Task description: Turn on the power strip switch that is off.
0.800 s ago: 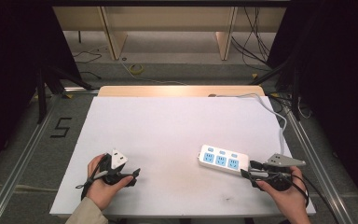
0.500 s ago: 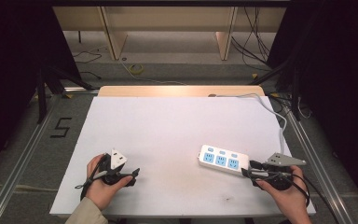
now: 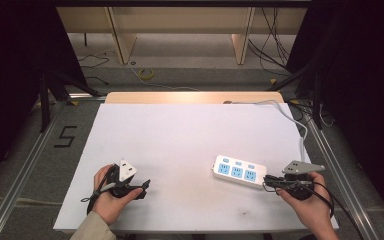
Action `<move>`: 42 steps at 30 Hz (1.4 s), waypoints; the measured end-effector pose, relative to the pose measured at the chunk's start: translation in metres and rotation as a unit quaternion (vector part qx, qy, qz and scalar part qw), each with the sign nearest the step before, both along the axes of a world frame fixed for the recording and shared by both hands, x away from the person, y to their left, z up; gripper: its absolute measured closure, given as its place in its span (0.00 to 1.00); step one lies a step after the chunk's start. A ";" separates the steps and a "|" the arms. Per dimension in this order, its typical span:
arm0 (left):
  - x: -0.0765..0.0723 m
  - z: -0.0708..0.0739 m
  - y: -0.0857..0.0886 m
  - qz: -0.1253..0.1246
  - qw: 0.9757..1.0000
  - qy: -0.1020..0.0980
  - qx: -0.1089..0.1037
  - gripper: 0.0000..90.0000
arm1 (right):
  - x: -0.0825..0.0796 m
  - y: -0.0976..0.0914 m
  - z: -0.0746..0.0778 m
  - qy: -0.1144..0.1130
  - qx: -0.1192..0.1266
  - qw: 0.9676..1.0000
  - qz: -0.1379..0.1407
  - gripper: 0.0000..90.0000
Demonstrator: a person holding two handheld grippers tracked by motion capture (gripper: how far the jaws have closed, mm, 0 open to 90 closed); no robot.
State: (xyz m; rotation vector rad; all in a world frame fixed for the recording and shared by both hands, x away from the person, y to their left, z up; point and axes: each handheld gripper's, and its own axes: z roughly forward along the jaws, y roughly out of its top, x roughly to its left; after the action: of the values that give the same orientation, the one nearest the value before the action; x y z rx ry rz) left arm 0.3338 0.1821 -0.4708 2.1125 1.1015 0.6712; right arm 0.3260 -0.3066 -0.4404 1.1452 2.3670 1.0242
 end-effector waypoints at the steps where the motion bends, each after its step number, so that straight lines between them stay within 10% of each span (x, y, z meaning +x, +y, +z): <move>1: 0.000 0.000 0.000 0.001 1.000 -0.001 -0.002 0.20 | 0.000 0.000 0.001 0.003 -0.004 1.000 0.002 0.99; 42: 0.001 0.000 -0.002 -0.003 1.000 -0.005 0.005 0.22 | 0.025 0.029 0.012 0.066 -0.078 0.994 0.037 1.00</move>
State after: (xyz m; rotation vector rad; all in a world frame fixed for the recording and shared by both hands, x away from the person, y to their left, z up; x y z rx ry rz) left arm 0.3347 0.1800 -0.4706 2.1186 1.0882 0.6845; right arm 0.3509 -0.2771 -0.4284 1.1049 2.5594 0.7915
